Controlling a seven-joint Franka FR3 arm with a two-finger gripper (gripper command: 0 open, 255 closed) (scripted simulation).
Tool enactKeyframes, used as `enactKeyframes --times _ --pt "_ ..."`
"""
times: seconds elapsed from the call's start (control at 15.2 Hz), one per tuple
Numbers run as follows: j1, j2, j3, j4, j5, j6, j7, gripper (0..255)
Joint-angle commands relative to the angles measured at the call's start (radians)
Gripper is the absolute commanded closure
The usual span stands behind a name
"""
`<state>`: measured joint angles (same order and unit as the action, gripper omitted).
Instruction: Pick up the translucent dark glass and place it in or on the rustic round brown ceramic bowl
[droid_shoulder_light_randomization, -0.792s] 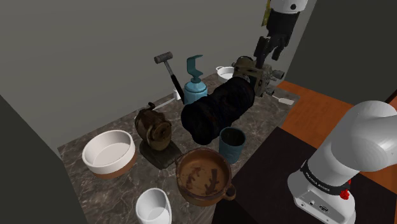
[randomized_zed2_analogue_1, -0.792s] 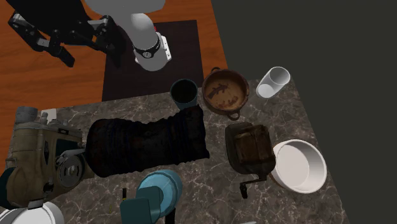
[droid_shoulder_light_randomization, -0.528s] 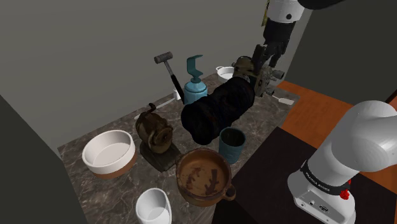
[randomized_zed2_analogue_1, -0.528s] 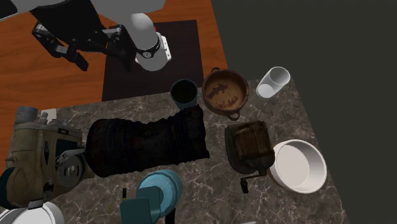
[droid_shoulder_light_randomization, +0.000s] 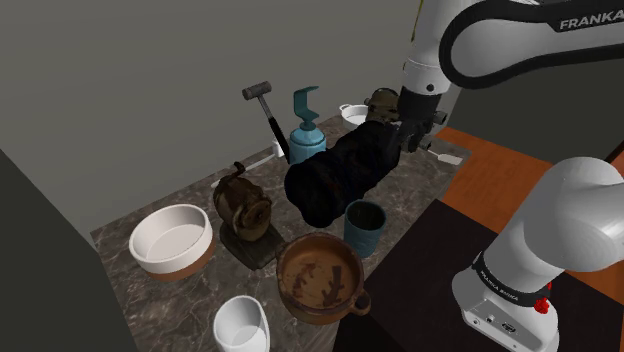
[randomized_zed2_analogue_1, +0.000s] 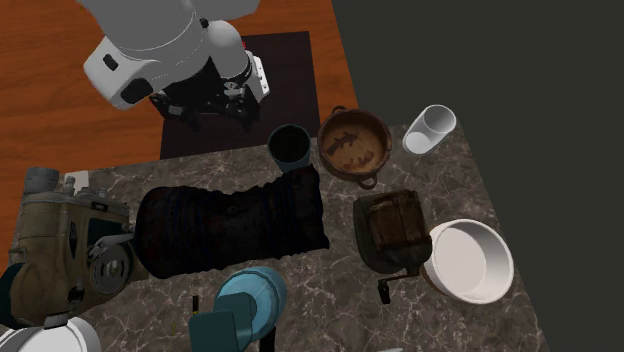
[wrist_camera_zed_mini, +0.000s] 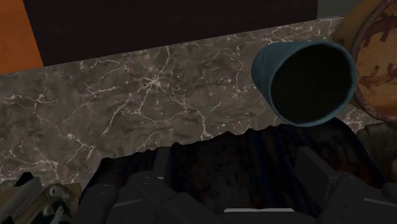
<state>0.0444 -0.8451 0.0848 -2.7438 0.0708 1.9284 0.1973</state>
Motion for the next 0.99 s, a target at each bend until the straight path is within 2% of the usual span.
enactKeyframes --times 0.0,0.53,0.92 --pt "0.017 0.01 0.012 -0.056 0.035 0.06 0.021 0" --pt "0.121 0.134 0.073 -0.21 0.2 0.323 0.095 0" --pt "0.138 0.221 0.086 -0.249 0.229 0.45 0.085 0"
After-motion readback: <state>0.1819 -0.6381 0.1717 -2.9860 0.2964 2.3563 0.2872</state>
